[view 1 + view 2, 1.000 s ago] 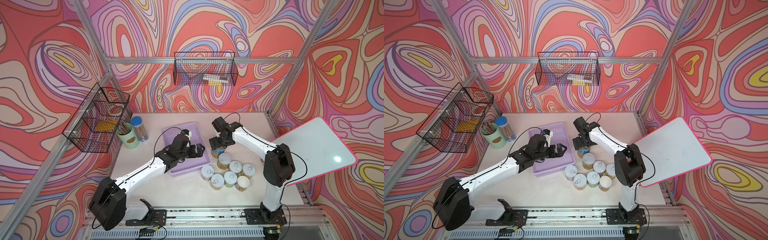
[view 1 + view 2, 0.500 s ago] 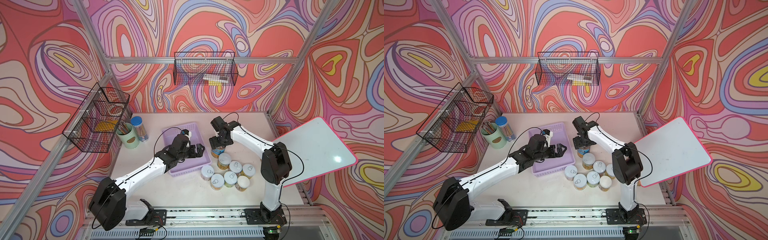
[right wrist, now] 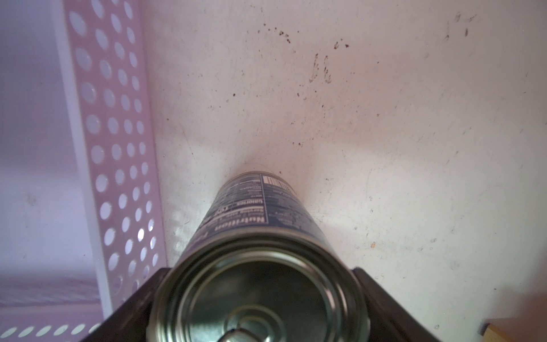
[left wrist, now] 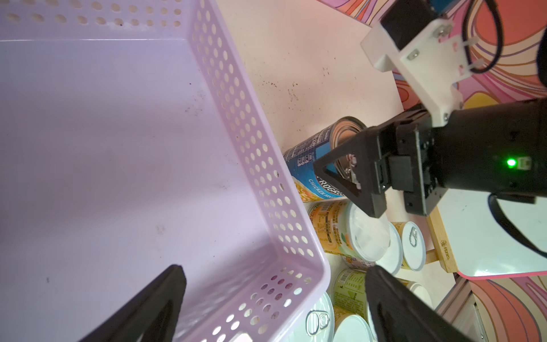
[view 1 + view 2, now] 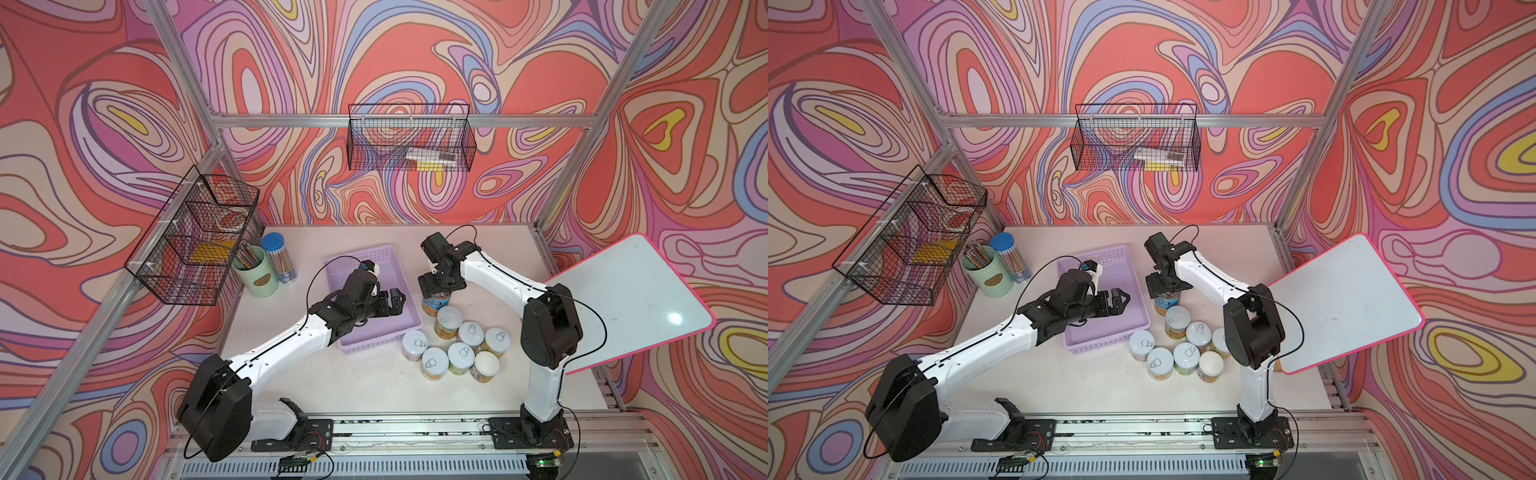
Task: Put the canned food in the basket
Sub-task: Pick up the canned food from the center of the board.
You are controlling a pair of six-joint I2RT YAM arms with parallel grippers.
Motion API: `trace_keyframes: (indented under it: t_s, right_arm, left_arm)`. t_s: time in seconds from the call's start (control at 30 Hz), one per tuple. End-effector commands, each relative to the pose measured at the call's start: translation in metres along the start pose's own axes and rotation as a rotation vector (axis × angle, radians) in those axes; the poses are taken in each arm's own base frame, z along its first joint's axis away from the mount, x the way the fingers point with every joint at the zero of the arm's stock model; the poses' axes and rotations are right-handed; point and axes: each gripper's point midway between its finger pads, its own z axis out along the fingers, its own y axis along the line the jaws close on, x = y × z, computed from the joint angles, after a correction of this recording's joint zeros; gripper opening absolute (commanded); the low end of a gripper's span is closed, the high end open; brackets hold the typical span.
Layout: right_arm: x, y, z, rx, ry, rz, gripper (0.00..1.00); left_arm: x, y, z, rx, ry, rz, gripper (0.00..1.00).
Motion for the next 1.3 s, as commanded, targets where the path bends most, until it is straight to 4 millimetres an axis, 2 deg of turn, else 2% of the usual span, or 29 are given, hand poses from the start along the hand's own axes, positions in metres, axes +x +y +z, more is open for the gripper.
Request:
trace_keyframes:
  t_s: [0.0,0.1,0.17,0.33,0.5,0.77,0.97,1.27]
  right_arm:
    - [-0.014,-0.008,-0.023,0.043,-0.066,0.01,0.69]
    - [-0.02,-0.011,-0.035,0.054,-0.102,0.011,0.66]
    - [-0.024,-0.011,-0.043,0.051,-0.125,0.009,0.6]
    - [-0.032,-0.013,-0.061,0.048,-0.175,0.016,0.56]
    - [-0.043,-0.013,-0.084,0.029,-0.234,0.029,0.52]
    - [-0.058,-0.007,-0.11,-0.001,-0.293,0.023,0.5]
    - [-0.073,0.01,-0.123,-0.032,-0.33,-0.011,0.49]
    - [-0.102,0.056,-0.131,-0.1,-0.381,-0.112,0.47]
  left_arm:
    - [-0.013,0.011,-0.016,-0.027,-0.03,-0.023,0.99]
    - [-0.021,0.019,-0.026,-0.042,-0.054,-0.033,0.99]
    - [-0.026,0.024,-0.031,-0.047,-0.066,-0.042,0.99]
    - [-0.033,0.034,-0.04,-0.062,-0.085,-0.057,0.99]
    - [-0.032,0.051,-0.052,-0.112,-0.093,-0.072,0.99]
    - [-0.034,0.078,-0.067,-0.165,-0.118,-0.114,0.99]
    - [-0.029,0.102,-0.074,-0.209,-0.114,-0.175,0.99]
    - [-0.017,0.146,-0.075,-0.283,-0.093,-0.285,0.99]
